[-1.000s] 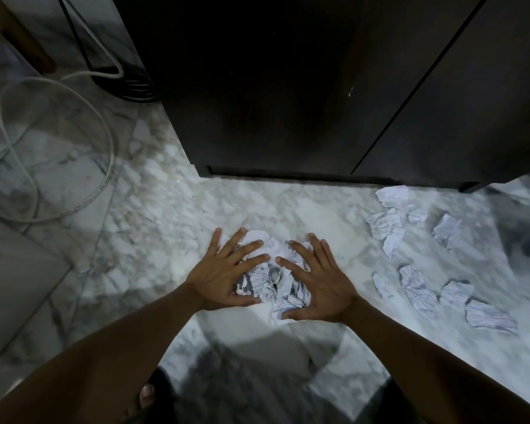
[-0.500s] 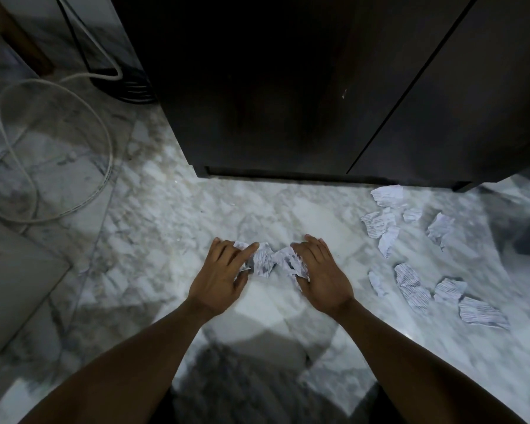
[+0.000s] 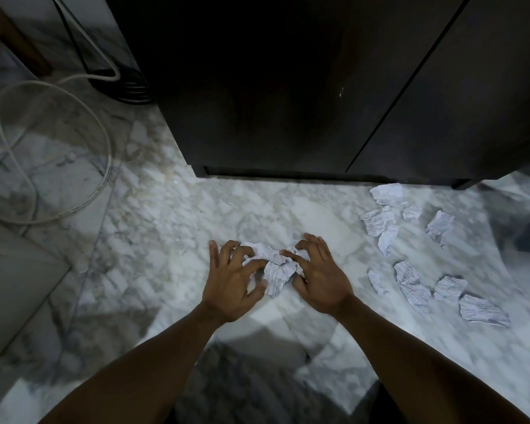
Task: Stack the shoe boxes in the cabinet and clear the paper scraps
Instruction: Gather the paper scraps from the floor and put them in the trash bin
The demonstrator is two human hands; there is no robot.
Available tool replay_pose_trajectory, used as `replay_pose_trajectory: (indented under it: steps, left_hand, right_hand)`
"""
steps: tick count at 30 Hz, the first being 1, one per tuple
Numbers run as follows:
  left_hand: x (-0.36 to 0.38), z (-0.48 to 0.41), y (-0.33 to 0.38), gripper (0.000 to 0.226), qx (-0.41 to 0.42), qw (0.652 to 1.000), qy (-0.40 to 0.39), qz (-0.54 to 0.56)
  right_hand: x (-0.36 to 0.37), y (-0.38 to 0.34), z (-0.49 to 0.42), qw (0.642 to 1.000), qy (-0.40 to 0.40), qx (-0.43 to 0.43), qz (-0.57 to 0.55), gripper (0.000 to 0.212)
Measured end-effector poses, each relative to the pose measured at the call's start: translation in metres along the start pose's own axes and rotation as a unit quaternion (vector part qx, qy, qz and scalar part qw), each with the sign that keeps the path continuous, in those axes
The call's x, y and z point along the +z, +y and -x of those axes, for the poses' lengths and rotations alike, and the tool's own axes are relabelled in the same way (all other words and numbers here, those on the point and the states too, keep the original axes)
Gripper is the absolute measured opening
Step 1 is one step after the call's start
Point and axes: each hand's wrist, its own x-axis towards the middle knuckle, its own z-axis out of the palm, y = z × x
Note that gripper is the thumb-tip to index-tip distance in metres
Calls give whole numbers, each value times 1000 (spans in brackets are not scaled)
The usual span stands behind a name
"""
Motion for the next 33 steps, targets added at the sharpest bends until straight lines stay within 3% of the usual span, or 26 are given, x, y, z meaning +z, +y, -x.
replay_pose_trajectory:
  steps: [4, 8, 11, 13, 16, 22, 26, 30, 33]
  left_hand:
    - [8, -5, 8, 36, -62, 997, 27, -25]
    - [10, -4, 6, 24, -61, 997, 56, -3]
    - [9, -3, 8, 51, -50, 997, 55, -7]
    - [9, -3, 10, 62, -52, 998, 36, -22]
    - [9, -4, 10, 52, -75, 997, 25, 10]
    - [12, -2, 8, 36, -62, 992, 54, 99]
    - [18, -4, 5, 53, -40, 994, 61, 76]
    - [20, -7, 6, 64, -57, 998, 30, -12]
    - [23, -6, 6, 63, -64, 997, 39, -7]
  right_hand:
    - [-3, -2, 0, 1000, 0, 11, -27, 56]
    - [0, -2, -2, 997, 55, 31, -42, 35]
    - [3, 0, -1, 998, 62, 18, -27, 24]
    - [2, 0, 0, 999, 33, 18, -22, 42]
    - [1, 2, 0, 1000, 1, 3, 23, 65]
    - [1, -1, 1, 1000, -11, 10, 24, 45]
    - [5, -2, -1, 999, -7, 31, 43, 58]
    - [6, -3, -1, 997, 45, 36, 53, 36]
    - [9, -5, 0, 995, 61, 50, 66, 24]
